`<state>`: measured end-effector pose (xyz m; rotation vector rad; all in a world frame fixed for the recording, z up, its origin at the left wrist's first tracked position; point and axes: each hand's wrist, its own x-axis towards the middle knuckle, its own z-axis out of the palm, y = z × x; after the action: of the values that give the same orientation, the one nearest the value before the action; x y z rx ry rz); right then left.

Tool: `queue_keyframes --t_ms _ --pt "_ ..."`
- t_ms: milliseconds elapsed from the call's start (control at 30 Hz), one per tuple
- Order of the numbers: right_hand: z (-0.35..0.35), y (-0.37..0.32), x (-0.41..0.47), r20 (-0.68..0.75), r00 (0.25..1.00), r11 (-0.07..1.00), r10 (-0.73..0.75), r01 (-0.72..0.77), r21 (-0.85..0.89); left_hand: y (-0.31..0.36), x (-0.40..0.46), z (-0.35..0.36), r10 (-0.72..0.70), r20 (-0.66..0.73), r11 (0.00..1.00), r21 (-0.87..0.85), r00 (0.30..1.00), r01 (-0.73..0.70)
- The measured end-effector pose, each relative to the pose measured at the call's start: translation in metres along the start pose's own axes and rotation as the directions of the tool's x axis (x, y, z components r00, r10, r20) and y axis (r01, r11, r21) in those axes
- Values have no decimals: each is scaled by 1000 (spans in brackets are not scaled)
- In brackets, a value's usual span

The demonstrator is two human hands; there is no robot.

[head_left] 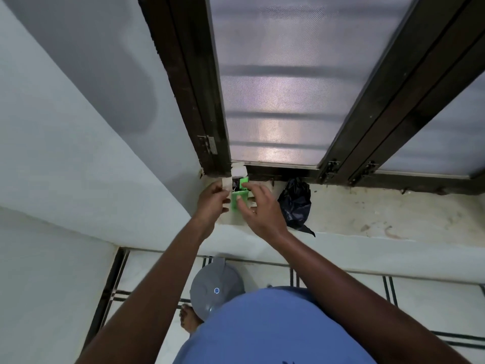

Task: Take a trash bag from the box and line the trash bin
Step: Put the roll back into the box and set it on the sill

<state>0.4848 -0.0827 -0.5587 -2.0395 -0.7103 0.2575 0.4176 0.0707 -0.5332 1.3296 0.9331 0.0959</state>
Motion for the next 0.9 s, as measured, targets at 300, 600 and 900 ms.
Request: queue_keyframes --t_ms 300,600,900 --pt "2 5 7 -43 998 997 -36 39 62 8 3 -7 158 -50 982 108 986 -152" --pt "-7 -7 8 81 991 980 105 -117 163 28 21 -11 32 149 980 192 988 -61" --pt "-21 -6 39 -50 999 990 -23 29 137 15 33 -6 326 87 910 241 941 -338"
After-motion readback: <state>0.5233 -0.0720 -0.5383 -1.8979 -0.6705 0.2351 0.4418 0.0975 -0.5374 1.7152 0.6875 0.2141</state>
